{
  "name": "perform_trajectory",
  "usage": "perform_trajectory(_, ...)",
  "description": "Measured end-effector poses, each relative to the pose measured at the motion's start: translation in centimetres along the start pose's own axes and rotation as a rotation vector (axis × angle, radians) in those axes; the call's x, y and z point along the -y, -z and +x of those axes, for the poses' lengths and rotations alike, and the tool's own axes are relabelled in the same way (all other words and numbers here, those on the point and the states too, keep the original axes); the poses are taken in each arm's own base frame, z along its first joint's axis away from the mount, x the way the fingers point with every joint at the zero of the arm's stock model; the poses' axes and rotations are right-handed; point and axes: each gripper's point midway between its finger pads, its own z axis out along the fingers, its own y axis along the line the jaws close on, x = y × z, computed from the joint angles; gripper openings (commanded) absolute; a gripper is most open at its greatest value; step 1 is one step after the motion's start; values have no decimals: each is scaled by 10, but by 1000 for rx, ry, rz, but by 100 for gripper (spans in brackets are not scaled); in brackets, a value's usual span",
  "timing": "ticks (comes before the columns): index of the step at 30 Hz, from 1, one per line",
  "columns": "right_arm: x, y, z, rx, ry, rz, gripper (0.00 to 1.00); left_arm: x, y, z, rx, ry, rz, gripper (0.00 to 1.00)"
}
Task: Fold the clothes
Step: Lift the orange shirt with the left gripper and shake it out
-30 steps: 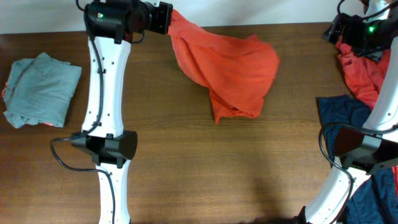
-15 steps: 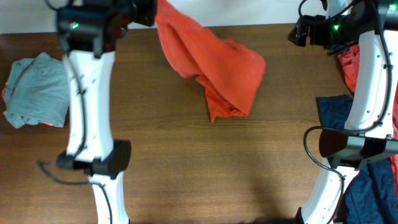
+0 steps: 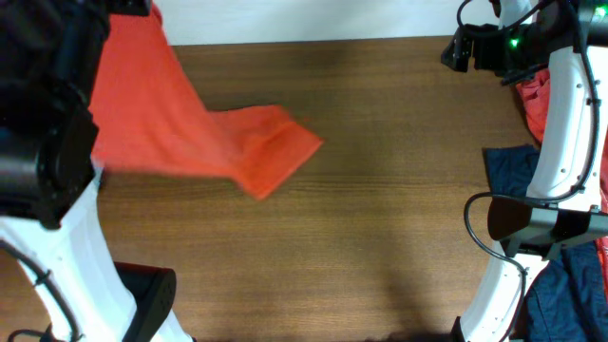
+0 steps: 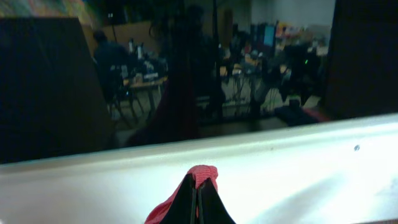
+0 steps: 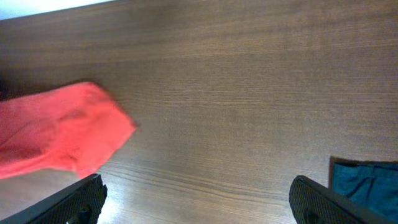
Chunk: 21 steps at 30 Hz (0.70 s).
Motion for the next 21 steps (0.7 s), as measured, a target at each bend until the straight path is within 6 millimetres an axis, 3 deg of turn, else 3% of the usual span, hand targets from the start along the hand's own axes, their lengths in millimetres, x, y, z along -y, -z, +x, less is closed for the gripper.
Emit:
perform_trajectory(12, 4, 1, 1, -3, -6, 10, 99, 22, -53, 61, -159, -7, 71, 1)
perform_trajectory(16, 21, 7, 0, 10, -52, 27, 99, 45, -63, 76, -195, 20, 176, 1)
perform_trajectory(21, 58, 22, 0, 42, -140, 44, 99, 100, -86, 110, -268, 31, 313, 0)
